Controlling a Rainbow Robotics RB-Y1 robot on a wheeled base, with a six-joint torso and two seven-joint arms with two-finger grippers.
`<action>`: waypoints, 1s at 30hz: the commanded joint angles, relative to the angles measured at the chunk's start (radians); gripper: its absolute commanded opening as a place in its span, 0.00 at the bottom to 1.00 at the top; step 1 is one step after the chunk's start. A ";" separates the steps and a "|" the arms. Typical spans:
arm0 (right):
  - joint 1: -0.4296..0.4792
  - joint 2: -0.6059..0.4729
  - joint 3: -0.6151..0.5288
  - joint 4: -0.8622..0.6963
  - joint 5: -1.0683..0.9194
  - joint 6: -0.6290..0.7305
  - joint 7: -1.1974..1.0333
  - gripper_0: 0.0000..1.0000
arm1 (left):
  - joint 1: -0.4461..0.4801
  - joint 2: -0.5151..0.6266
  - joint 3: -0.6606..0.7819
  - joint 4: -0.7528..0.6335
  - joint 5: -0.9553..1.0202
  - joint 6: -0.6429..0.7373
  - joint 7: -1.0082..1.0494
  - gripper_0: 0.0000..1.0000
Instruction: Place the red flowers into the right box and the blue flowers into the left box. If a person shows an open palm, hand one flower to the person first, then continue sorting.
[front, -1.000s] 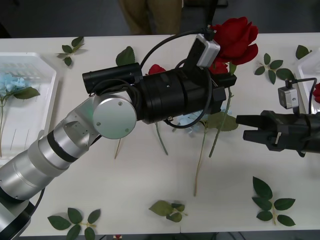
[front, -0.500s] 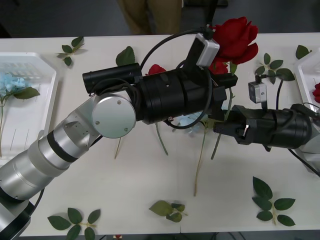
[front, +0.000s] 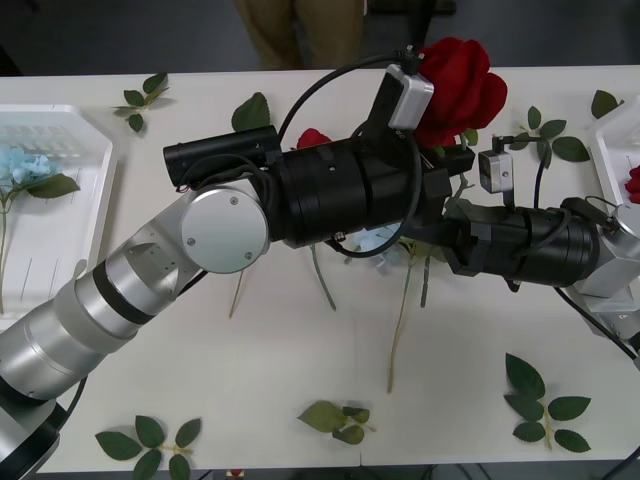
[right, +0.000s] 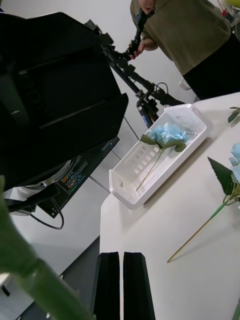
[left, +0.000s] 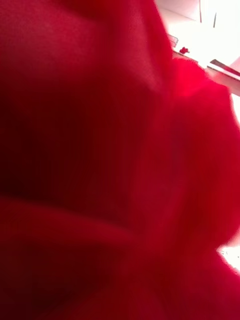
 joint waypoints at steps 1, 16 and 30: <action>-0.026 0.018 0.008 -0.014 -0.019 -0.014 -0.012 0.00 | -0.043 0.025 -0.013 -0.015 0.024 -0.014 -0.052 0.00; -0.024 -0.010 0.000 -0.014 -0.011 -0.042 -0.012 0.00 | -0.064 0.165 -0.036 0.044 0.359 -0.020 -0.031 1.00; -0.107 -0.207 -0.366 -0.015 0.599 -0.028 -0.477 0.00 | -0.279 0.401 -0.054 0.346 0.378 0.529 0.224 1.00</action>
